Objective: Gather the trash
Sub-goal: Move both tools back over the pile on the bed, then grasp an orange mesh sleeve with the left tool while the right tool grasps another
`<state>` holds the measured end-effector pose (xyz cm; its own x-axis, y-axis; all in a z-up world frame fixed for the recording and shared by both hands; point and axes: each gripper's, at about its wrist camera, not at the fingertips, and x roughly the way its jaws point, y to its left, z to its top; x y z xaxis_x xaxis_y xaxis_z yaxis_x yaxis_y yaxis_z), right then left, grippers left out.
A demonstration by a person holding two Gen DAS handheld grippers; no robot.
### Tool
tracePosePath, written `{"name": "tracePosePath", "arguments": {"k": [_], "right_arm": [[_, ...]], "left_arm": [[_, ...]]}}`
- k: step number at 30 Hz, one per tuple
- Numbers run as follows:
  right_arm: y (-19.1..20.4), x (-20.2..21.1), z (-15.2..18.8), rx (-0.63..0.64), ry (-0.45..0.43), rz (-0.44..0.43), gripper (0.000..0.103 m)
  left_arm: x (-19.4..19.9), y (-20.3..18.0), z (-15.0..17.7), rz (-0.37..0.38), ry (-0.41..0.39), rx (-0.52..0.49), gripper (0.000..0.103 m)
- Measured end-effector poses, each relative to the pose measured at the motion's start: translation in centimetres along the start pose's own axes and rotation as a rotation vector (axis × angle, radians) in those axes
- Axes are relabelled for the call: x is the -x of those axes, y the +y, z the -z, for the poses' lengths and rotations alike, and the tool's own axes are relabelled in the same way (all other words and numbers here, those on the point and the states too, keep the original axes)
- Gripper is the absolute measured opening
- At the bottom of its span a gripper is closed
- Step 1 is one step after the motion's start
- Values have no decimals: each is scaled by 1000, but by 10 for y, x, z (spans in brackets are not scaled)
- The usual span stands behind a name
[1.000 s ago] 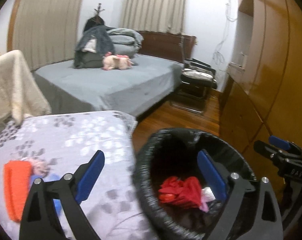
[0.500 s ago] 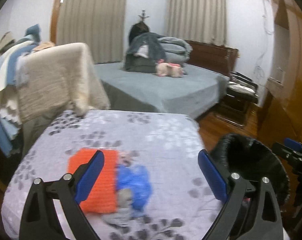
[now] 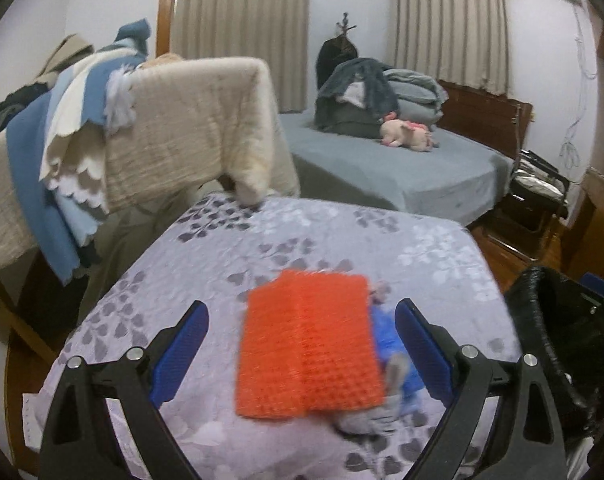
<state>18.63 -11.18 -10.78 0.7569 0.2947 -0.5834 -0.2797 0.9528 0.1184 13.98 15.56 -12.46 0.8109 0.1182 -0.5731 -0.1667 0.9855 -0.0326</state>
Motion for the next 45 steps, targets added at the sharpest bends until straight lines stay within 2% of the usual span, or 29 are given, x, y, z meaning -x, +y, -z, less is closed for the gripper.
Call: {"name": "tracePosePath", "arguments": {"k": [7,15,21,24,27,29,30,31,33,34,35,45], "right_arm": [[17,-21,2,27,14,-6,95],[29,-36,8,58,40,2,95],[33,-43,10,74,57,7,95],[34,-46,11,76,63,8,95],[35,-49,13,77,72,8,95],[36,-51,14,79,77,9,95],[37,-52,14,80,79,8,95],[37,-52,14,81,80,8,95],[39,-53,14,84,81,7,95],[39,-53,14,84,81,6,95],[40,-53,14,84,80,5,95],[53,-54,11,100,72,-19,95]], "left_arm": [[-20,18,14,-17,47,23,90],[-43,24,22,2,96,23,87],[-64,22,27,32,142,25,80],[-73,18,30,65,170,25,72],[-80,16,34,103,197,39,58],[-81,16,35,127,200,50,44],[-80,16,35,131,200,52,41],[-79,16,35,133,196,52,33],[-75,16,33,138,186,46,26],[-73,17,32,140,182,47,17],[-72,18,31,144,181,50,13],[-50,41,24,108,147,80,10]]}}
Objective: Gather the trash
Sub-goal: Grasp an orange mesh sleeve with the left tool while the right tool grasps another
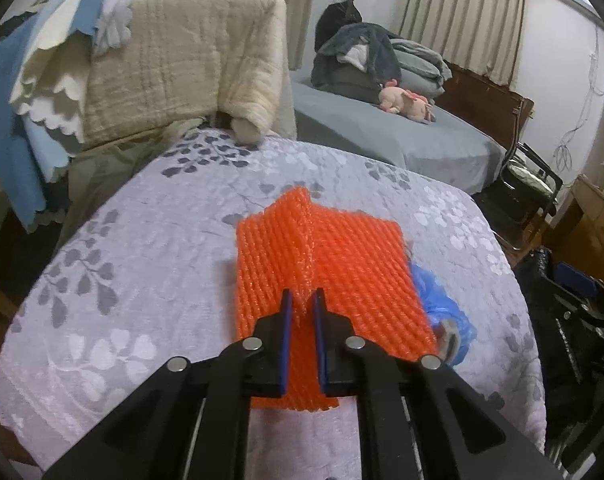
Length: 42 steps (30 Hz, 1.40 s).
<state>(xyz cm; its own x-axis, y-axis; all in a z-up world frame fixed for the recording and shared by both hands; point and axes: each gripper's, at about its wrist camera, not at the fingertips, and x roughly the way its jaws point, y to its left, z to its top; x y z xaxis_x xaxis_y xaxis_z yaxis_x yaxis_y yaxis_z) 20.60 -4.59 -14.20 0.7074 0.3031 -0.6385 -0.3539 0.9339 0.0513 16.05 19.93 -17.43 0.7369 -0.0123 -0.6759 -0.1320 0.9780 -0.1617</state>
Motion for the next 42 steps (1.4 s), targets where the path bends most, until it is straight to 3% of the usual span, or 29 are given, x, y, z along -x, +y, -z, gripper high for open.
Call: {"name": "tracePosePath", "arguments": {"k": [5,12,16,22,24,25,29,33,42], "right_arm": [[12,-5,-4,4,-4,-23,95],[33,-13,-8,30,-3,-54,95],[37,-16,-8,31,3,-52,95],[40,-23,-9,20,12,-54,95],[43,-25,-9,20,11,-61,95],[45,-26,-9,21,12,-63,95],[56,-30,-10,34,15,-85,95],[71,-36,-13,56,18,-116,92],[92,-64,-12,61,87,-159,70]], "left_arm": [[6,17,1,-41,5,10,10],[-12,39,14,-82,82,37,13],[-18,44,20,-125,84,51,45],[-29,52,27,-138,103,48,49],[-30,51,28,-140,99,31,48],[-29,52,28,-143,94,32,33],[-24,63,27,-132,68,66,10],[-18,67,21,-124,51,81,9],[2,67,4,-107,12,86,9]]}}
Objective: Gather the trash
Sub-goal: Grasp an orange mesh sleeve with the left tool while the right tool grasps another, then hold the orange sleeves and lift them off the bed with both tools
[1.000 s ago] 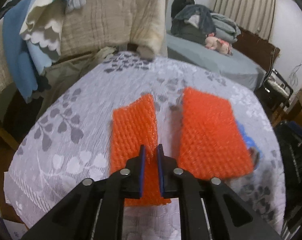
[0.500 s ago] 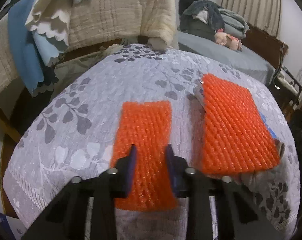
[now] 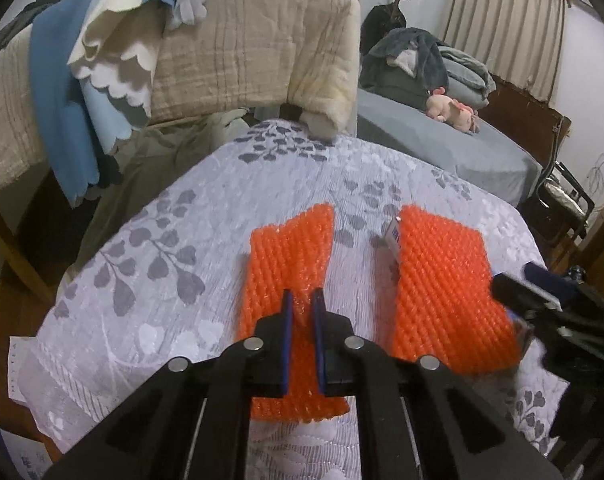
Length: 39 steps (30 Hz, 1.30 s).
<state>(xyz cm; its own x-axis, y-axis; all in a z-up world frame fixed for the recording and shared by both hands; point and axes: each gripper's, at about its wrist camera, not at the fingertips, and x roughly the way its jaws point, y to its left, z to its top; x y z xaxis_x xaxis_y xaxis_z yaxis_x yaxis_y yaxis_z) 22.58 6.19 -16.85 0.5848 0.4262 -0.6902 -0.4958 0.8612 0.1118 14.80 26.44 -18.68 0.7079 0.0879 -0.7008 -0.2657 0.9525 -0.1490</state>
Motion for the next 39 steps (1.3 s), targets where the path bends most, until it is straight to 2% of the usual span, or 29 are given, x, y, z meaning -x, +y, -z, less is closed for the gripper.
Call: {"name": "tracePosePath", "arguments": {"k": [2,5,7,11,12,24,39], "right_arm": [[2,-7,2,1,23,-4,66],[6,-15,5,14,56,-15,52],[8,-16,6,18,59,-26,41],[11,-11,2,40,45,-41,25],[11,-10,1,41,45,-50,13],[4,30,-18,17,-38,-106,10],[-11,84,-37,13,-138,-96,10]], "left_arm": [[1,1,-3,0,0,2,9],[2,3,-4,2,-1,4,9],[3,2,-5,2,0,-3,9],[3,0,-6,5,2,-9,9],[4,-1,-6,8,1,-8,9],[26,-17,-17,28,-32,-23,9],[59,-57,-33,77,-94,-61,9]]}}
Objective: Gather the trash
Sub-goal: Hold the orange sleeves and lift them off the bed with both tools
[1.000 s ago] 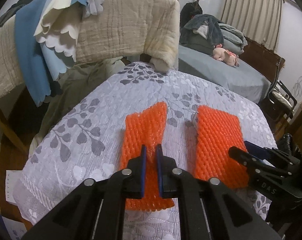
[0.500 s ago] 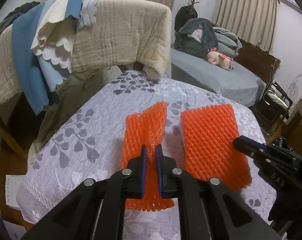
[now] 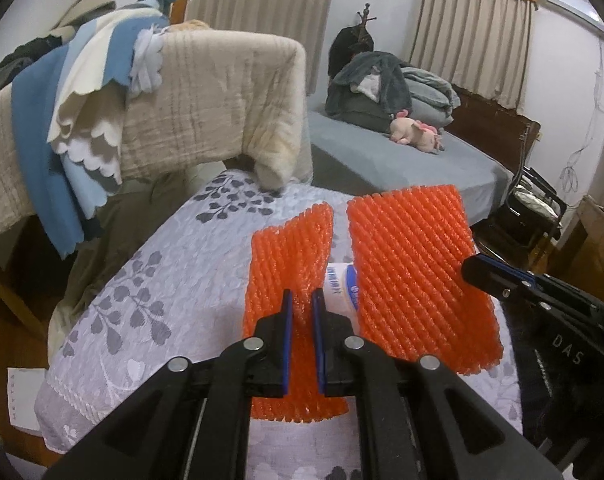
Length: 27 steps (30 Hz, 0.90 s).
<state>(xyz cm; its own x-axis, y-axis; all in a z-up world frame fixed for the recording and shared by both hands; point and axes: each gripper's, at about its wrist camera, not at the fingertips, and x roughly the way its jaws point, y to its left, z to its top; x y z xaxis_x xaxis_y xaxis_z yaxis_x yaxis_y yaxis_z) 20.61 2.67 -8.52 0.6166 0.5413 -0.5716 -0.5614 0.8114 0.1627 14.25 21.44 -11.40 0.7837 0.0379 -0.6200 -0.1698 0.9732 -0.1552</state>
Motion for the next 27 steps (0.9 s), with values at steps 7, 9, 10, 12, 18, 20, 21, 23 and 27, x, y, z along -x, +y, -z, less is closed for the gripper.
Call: {"name": "tracePosePath", "arguments": {"k": [7,9,10,12,18,20,21,23,27], "right_arm": [[-24,-10,26,-43,75,42,10],[-29,-17,35,-41,103,58,11],[-31,-21,39,-44,120,68,14],[-35,-25,44,-51,136,93,17],[-42,-17,44,-46,105,166,61],[-41,-14,42,-45,94,157,62],[-40,-12,41,-41,88,150,62],[-36,-9,40,-39,81,140,62],[-26,-3,40,-23,83,108,62]], "left_arm": [[-4,-15,8,16,16,-18,9],[-8,-17,15,10,32,-27,9],[-11,-17,18,8,43,-28,9],[-14,-17,22,10,58,-25,9],[-19,-16,25,10,67,-24,9],[-19,-16,24,10,66,-24,9],[-19,-16,25,10,65,-24,9],[-20,-15,25,11,65,-22,9],[-19,-15,24,9,64,-24,9]]}}
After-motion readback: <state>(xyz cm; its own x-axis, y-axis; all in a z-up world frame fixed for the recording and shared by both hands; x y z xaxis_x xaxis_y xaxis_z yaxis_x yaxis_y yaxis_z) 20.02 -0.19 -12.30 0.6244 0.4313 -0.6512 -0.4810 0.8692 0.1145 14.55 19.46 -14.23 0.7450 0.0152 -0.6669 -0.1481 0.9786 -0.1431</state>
